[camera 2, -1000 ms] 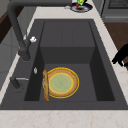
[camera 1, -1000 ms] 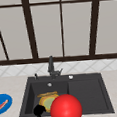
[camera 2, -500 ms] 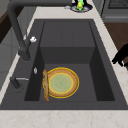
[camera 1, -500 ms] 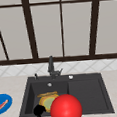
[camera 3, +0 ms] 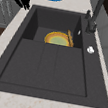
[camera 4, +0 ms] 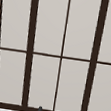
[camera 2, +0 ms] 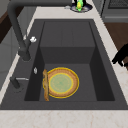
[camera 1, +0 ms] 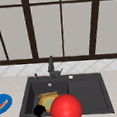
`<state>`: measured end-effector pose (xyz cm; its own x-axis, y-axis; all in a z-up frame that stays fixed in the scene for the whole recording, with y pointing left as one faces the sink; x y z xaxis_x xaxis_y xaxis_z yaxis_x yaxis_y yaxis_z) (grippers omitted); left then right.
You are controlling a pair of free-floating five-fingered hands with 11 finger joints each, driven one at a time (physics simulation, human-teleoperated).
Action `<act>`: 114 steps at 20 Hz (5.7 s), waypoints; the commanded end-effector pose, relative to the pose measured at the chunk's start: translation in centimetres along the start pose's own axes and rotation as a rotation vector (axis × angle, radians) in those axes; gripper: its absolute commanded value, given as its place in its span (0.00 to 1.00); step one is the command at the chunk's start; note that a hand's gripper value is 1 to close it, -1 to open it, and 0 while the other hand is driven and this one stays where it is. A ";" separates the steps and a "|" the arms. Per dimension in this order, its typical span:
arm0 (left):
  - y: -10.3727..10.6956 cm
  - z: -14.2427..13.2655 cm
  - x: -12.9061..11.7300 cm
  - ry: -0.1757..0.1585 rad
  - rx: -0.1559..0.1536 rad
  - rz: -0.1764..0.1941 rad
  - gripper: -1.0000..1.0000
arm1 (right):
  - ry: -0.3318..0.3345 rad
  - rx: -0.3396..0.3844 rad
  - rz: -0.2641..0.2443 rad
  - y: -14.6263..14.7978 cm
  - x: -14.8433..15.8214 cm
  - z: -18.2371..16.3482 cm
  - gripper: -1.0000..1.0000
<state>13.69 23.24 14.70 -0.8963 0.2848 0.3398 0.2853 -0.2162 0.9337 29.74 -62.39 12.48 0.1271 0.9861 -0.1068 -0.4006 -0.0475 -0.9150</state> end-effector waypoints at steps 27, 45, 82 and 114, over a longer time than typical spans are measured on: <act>0.0 0.0 0.0 0.000 0.000 0.000 0.50 | 0.099 -0.032 0.075 -4.0 5.3 0.6 0.00; 0.0 0.0 0.0 0.000 0.000 0.000 0.50 | 0.172 -0.026 0.336 -2.0 13.3 2.1 0.00; 0.0 0.0 0.0 0.000 0.000 0.000 0.50 | -0.018 -0.007 0.196 -4.3 23.7 8.9 0.00; 0.0 0.0 0.0 0.000 0.000 0.000 0.50 | -0.509 0.026 -0.202 -0.1 24.4 14.2 0.00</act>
<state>13.69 23.24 14.70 -0.8963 0.2848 0.3398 0.2853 -0.2162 0.9337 20.69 -36.23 15.77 -0.2327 0.9579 0.1683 -0.4107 0.0600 -0.9098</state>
